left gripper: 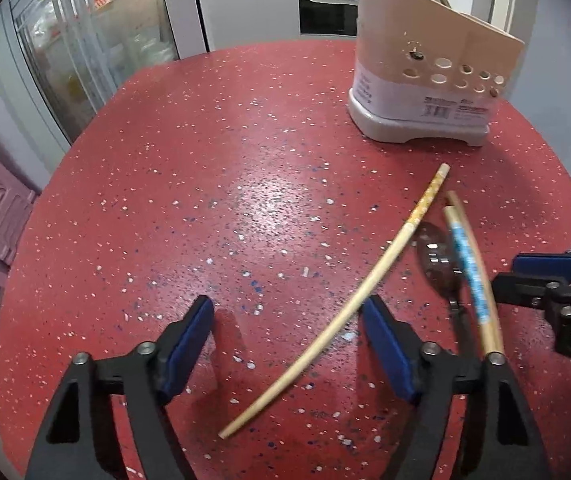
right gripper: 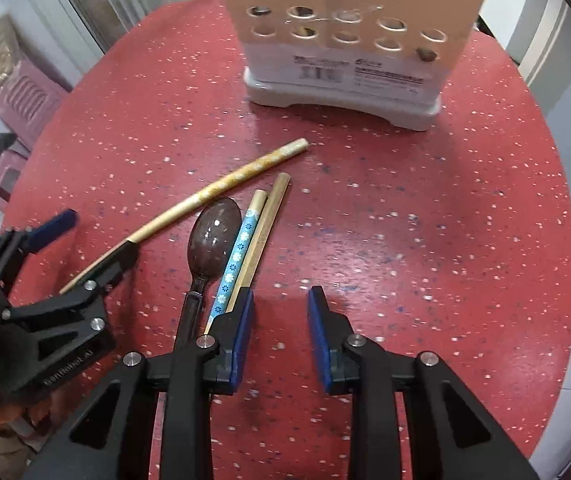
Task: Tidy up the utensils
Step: 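Align the open left tool around the yellow patterned chopstick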
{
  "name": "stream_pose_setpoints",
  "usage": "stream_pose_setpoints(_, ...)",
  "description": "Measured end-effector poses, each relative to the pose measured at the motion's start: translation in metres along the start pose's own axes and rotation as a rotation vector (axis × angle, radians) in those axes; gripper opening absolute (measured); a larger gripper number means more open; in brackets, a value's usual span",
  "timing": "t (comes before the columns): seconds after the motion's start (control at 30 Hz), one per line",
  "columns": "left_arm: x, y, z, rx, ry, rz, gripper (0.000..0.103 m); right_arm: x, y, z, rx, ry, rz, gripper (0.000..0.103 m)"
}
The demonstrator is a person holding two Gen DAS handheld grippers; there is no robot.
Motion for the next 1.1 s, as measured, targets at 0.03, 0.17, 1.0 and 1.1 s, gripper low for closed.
stream_pose_setpoints(0.03,-0.001,-0.001,-0.002,-0.013,-0.003,0.001,0.087,0.000,0.001,0.003,0.002,-0.005,-0.003,0.031)
stream_pose_setpoints(0.17,-0.008,-0.009,-0.018,-0.047,0.031,-0.004,0.053,0.001,0.005,0.014,-0.028,-0.081,-0.011,0.030)
stream_pose_setpoints(1.0,-0.022,-0.023,0.021,-0.033,-0.084,-0.023,0.050,0.024,0.027,0.060,-0.060,-0.036,0.055,0.030)
stream_pose_setpoints(1.1,-0.020,-0.028,0.025,-0.026,-0.085,-0.039,0.050,0.025,0.030,0.077,-0.044,-0.050,0.066,0.031)
Point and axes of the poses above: each gripper's, at about its wrist camera, not at the fingertips, and y roughly the way its jaws point, z to its left, x to its top, the point moved 10 cm from there along y, roughly the way its jaws point, and after that the axes turned 3 degrees about z, right-handed, at the moved point
